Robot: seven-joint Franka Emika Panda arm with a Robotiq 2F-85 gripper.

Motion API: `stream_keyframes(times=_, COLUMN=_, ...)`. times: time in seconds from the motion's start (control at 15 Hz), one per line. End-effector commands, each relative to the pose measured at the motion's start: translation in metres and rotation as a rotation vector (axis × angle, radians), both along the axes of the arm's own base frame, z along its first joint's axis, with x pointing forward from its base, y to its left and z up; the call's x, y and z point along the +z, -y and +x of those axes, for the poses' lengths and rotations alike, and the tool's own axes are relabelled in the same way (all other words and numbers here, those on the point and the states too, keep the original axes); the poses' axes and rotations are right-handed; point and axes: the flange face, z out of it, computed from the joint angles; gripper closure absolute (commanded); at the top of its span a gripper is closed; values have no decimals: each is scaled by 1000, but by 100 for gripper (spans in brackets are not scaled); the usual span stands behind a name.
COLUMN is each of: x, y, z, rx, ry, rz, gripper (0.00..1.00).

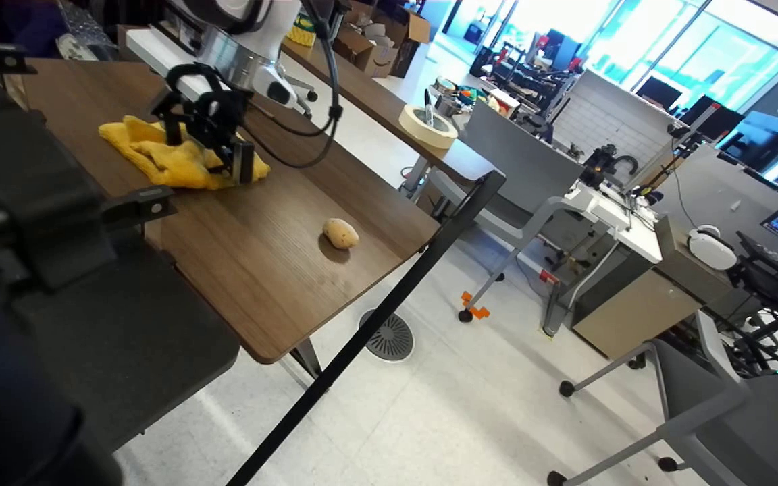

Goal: Wipe the right side of the table with the towel, move the rose to the left then move the potato to the right and wipe the left side of the table

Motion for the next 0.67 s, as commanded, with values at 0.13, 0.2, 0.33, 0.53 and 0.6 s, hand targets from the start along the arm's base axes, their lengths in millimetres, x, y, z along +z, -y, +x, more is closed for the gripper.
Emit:
stream_keyframes(times=0.13, x=-6, y=121, z=0, rx=-264, ry=60, rz=-94, gripper=0)
stream_keyframes(times=0.2, x=-6, y=127, z=-1, rx=-280, ry=60, rz=-101, gripper=0)
stream_keyframes(times=0.33, x=-8, y=114, z=-1, rx=-255, ry=57, rz=-92, gripper=0)
stream_keyframes(times=0.53, x=-6, y=54, z=5, rx=-132, ry=88, rz=-77, gripper=0)
stream_keyframes(times=0.6, x=-3, y=24, z=5, rx=-77, ry=106, rz=-65, gripper=0)
